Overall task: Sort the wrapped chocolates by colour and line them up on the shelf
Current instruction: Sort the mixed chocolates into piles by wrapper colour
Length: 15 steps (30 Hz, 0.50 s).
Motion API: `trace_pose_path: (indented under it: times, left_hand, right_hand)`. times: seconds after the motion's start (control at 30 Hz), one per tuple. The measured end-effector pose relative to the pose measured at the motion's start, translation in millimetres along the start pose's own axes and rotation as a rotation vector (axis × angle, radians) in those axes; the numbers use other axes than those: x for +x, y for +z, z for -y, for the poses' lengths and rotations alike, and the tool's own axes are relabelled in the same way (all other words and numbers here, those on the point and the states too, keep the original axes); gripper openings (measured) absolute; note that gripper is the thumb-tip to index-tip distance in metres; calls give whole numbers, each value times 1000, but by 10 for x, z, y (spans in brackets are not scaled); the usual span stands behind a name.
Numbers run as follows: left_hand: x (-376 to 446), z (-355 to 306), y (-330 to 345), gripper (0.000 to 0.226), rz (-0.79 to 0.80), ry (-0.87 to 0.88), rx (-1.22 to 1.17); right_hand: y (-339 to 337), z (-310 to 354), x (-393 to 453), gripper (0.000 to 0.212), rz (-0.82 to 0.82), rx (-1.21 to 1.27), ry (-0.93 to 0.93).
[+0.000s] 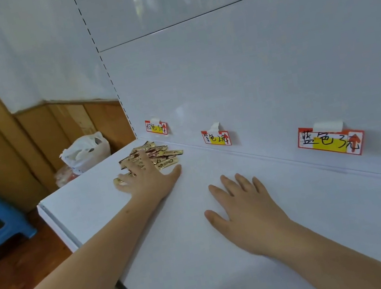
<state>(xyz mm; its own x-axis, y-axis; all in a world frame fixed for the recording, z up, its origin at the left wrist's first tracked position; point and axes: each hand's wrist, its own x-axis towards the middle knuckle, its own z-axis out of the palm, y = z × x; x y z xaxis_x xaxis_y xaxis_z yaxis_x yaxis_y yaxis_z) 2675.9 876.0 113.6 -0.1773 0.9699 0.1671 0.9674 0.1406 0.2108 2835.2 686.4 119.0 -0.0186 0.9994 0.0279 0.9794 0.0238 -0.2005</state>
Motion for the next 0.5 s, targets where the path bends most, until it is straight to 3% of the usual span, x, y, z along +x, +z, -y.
trace_pose_path:
  times: [0.13, 0.27, 0.43, 0.5]
  left_hand:
    - [286, -171, 5, 119, 42, -84, -60]
    - [600, -272, 62, 121, 58, -59, -33]
    - [1045, -261, 133, 102, 65, -5, -11]
    - [1097, -274, 146, 99, 54, 3, -5]
  right_hand:
    - [4, -22, 7, 65, 12, 2, -4]
    - [-7, -38, 5, 65, 32, 23, -8]
    - [6, -50, 30, 68, 27, 59, -1]
    - [9, -35, 29, 80, 13, 73, -7]
